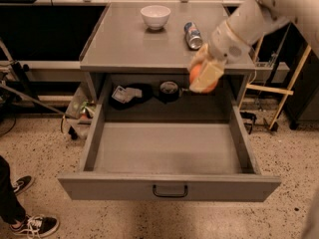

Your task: Pick orange from top drawer and place on counter

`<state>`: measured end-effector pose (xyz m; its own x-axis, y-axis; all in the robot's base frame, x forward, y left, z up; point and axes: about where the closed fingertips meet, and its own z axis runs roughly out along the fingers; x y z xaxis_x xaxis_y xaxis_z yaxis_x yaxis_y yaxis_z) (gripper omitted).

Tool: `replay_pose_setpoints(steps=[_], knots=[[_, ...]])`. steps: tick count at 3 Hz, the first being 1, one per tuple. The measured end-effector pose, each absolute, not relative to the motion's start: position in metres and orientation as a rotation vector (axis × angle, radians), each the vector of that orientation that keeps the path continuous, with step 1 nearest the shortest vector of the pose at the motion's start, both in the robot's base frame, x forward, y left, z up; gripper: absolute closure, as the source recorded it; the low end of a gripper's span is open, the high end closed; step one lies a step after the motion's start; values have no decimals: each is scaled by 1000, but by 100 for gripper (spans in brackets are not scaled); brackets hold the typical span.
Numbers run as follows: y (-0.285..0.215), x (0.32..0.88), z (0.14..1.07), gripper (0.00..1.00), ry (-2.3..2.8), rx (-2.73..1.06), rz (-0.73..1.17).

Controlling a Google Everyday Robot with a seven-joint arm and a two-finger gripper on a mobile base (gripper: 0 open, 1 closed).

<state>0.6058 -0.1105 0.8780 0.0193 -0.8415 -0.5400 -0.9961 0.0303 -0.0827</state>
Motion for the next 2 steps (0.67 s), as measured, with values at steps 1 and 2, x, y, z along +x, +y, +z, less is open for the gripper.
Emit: replay_pose_setpoints(steps=[1, 2], knots=[[-90, 640, 908, 100, 1966, -1857, 410], [-58, 681, 920, 100, 2038, -1815, 372]])
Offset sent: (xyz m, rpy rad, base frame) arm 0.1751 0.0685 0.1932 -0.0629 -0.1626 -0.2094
